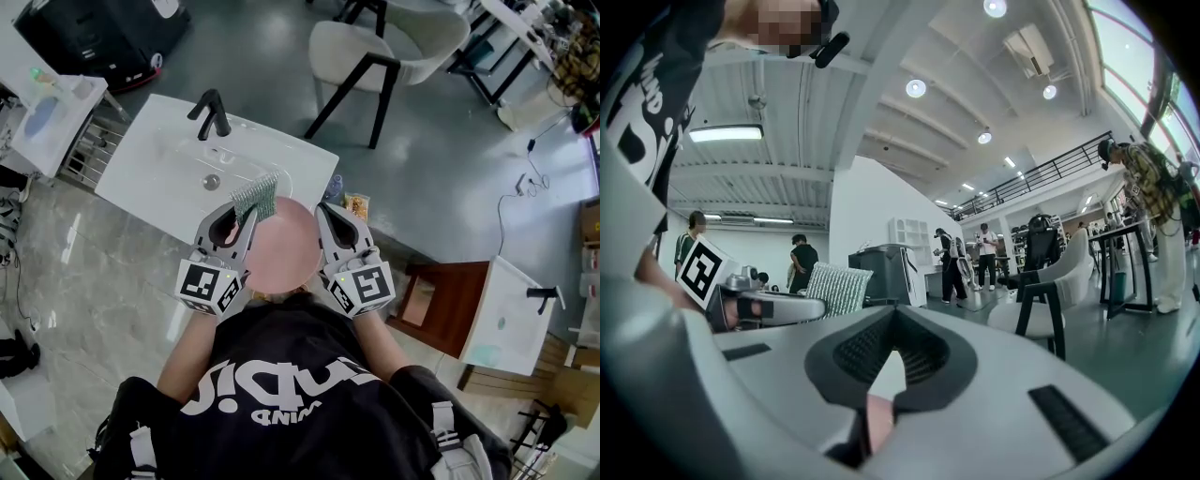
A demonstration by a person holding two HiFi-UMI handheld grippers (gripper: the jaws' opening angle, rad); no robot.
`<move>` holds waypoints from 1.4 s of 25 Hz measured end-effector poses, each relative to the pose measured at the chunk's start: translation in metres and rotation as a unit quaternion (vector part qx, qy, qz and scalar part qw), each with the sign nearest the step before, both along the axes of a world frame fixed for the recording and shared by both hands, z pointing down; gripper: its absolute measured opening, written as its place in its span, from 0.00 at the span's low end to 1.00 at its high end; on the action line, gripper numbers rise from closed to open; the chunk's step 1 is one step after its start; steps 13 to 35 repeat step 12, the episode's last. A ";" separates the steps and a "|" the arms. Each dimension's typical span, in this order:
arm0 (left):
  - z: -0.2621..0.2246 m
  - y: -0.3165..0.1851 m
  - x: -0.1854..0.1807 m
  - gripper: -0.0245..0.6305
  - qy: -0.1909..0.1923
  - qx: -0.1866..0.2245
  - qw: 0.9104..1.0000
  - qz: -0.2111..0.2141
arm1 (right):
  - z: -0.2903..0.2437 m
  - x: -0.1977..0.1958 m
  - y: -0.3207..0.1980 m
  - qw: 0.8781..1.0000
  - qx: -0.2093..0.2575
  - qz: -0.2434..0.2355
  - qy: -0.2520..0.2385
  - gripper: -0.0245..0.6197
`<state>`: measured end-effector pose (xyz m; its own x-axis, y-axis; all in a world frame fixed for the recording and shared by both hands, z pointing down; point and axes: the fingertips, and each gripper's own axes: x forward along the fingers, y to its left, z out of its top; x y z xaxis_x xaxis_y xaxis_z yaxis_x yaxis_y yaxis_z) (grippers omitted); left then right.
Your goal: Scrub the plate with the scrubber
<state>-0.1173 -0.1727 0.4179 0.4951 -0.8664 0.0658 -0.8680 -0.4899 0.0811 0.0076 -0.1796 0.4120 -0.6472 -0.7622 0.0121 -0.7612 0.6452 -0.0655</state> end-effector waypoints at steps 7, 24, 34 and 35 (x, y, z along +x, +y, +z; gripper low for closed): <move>0.000 0.002 -0.001 0.19 0.004 -0.002 1.000 -0.005 | -0.002 -0.001 0.001 1.000 0.002 -0.001 0.000 0.07; 0.000 0.004 -0.001 0.19 0.007 -0.004 1.000 -0.008 | -0.003 -0.001 0.003 1.000 0.005 -0.003 0.003 0.07; 0.000 0.004 -0.001 0.19 0.007 -0.004 1.000 -0.008 | -0.003 -0.001 0.003 1.000 0.005 -0.003 0.003 0.07; 0.000 0.004 -0.001 0.19 0.007 -0.004 1.000 -0.008 | -0.003 -0.001 0.003 1.000 0.005 -0.003 0.003 0.07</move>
